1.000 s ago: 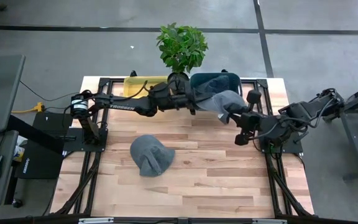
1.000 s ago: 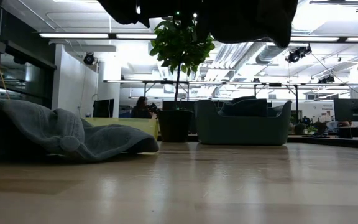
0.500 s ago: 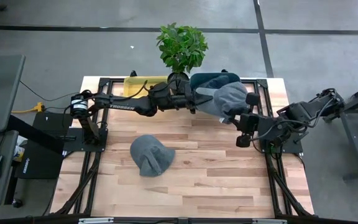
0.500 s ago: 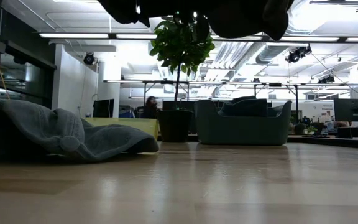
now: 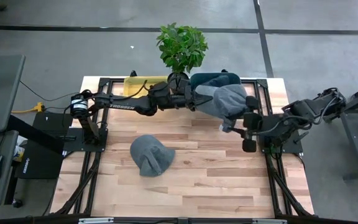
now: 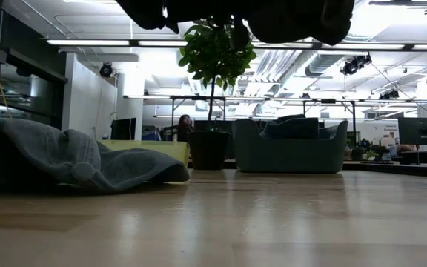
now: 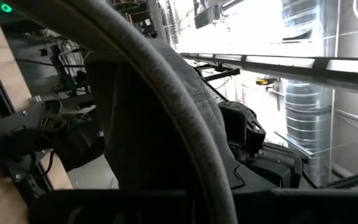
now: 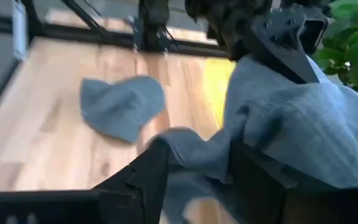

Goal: Pick & Place hat
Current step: Put the right gray cap into the yellow bin

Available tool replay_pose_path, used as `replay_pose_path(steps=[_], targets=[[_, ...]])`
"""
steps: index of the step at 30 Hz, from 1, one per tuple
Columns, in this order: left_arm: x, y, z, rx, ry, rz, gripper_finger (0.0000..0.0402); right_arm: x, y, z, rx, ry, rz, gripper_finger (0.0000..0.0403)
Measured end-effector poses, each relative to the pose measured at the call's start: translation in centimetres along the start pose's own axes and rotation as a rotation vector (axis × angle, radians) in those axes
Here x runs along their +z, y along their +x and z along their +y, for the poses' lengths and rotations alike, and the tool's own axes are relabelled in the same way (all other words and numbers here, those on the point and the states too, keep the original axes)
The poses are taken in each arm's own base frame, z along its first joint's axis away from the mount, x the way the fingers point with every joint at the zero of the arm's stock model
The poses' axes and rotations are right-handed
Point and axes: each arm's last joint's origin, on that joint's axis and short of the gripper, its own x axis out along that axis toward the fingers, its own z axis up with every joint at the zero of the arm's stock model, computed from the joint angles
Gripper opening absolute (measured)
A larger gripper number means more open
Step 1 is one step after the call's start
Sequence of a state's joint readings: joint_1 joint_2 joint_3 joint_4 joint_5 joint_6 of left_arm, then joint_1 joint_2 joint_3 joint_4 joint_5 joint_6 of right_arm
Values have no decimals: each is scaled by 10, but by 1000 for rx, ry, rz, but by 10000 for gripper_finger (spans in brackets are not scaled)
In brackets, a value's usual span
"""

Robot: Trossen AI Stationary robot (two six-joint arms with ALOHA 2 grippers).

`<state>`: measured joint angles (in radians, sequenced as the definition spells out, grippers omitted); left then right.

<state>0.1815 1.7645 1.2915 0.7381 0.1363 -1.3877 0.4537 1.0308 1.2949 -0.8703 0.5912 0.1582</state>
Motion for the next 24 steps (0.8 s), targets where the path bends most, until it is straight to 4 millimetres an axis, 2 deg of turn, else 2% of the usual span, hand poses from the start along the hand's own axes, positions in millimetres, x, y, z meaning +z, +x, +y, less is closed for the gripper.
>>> replay_pose_path(steps=[9,14,24], targets=[[11,-3,-2,-18,65,36,4,0,-31,-19,76,100,-106,198],[15,-4,-3,-43,111,79,4,-4,-48,-32,83,165,-153,198],[10,-7,-8,-71,144,205,4,-14,-77,-54,59,237,-238,178]])
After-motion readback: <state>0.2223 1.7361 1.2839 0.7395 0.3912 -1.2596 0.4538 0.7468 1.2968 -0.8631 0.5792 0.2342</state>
